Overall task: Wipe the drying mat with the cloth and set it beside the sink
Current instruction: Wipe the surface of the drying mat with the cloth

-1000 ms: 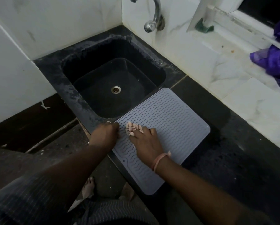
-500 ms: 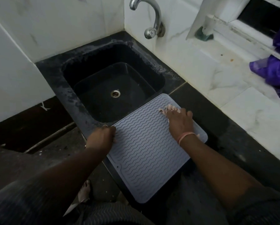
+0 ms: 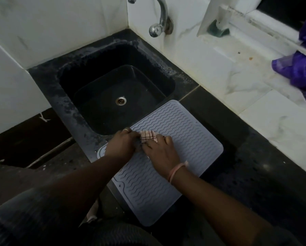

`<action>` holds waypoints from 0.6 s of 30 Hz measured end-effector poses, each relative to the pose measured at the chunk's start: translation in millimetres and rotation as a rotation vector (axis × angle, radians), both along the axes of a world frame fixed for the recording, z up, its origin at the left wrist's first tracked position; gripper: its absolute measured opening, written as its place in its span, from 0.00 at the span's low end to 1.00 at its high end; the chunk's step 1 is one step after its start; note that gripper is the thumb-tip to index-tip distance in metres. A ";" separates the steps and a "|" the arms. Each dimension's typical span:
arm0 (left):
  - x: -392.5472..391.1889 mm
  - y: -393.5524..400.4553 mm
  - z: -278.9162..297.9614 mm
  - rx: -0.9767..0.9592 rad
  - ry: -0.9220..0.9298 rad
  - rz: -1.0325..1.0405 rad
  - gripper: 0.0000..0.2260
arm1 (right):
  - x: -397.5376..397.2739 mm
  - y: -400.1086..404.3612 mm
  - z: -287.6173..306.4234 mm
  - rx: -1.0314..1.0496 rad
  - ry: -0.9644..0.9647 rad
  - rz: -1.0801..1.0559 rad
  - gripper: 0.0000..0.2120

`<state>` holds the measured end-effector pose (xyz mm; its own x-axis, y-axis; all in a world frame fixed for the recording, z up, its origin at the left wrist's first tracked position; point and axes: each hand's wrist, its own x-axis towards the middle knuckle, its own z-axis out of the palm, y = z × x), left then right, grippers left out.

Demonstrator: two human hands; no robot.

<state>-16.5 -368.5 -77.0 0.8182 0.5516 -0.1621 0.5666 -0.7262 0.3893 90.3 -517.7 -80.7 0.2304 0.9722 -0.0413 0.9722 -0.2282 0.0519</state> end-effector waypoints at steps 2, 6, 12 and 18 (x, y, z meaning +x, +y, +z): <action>1.1 0.8 0.0 0.025 0.011 0.001 0.20 | 10.4 1.1 -2.7 -0.008 -0.077 0.067 0.20; 2.1 2.7 2.7 -0.002 0.051 -0.001 0.18 | 40.9 -1.6 4.0 -0.034 -0.115 0.083 0.20; -0.1 2.0 1.4 -0.005 0.048 -0.003 0.19 | 74.0 -8.3 8.4 -0.122 -0.169 -0.005 0.21; 1.7 1.2 2.3 0.011 0.084 -0.016 0.19 | 124.4 -13.3 17.3 -0.176 -0.285 -0.170 0.18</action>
